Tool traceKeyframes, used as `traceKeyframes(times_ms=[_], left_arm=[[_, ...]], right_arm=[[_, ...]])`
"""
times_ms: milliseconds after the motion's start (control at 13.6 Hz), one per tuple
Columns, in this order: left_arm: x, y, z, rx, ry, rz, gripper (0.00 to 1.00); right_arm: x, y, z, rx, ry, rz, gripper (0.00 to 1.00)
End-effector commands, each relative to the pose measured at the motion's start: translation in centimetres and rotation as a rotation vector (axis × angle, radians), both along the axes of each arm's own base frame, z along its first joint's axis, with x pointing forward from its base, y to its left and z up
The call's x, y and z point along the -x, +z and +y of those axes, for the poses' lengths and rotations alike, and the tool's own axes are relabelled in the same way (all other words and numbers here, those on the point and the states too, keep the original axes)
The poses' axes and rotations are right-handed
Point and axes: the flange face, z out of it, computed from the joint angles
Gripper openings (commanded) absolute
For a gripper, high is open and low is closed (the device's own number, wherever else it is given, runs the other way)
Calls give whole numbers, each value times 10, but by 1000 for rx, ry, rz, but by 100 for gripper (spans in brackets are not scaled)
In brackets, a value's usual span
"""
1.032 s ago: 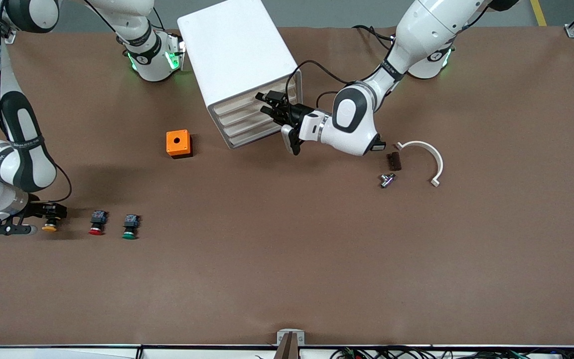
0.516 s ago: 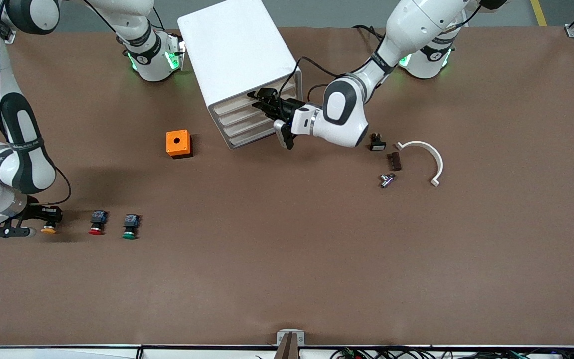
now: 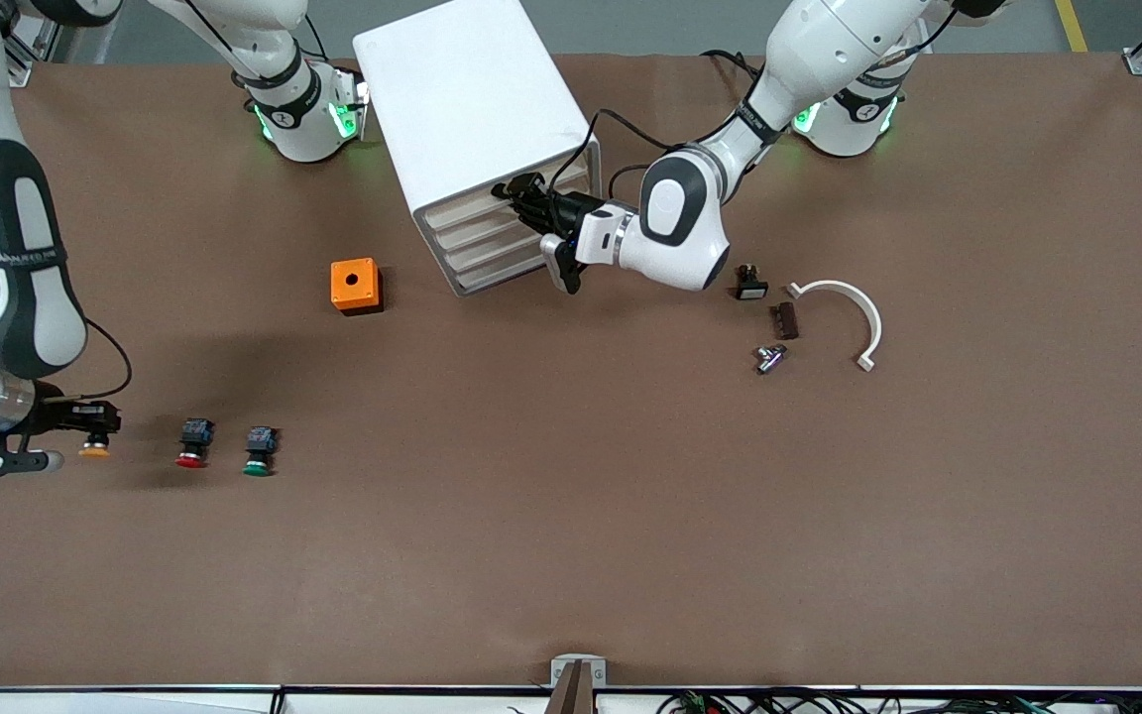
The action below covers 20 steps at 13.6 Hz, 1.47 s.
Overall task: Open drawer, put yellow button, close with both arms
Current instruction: 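Pull the drawer open with the left gripper while the right gripper lifts the button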
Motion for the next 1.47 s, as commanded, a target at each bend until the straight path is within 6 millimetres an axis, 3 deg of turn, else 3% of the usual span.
traceKeyframes(times_ms=[0, 295, 516, 811, 1180, 1327, 1401], left_arm=[[-8, -1, 9, -7, 41, -1, 0], [-33, 0, 27, -9, 91, 0, 0], [-64, 3, 49, -11, 145, -8, 0], [-96, -4, 81, -40, 184, -34, 0], [-124, -6, 109, -61, 234, -43, 0], [-124, -8, 109, -66, 232, -37, 0], [-125, -9, 108, -69, 233, -28, 18]], right_arm=[[11, 49, 24, -16, -57, 14, 24], [23, 113, 76, -17, -158, 56, 25], [33, 148, 124, -5, -227, 82, 25], [48, 191, 173, 8, -271, 71, 26], [65, 226, 248, 44, -364, 100, 26], [72, 239, 290, 65, -407, 94, 25], [76, 248, 308, 75, -432, 93, 25]])
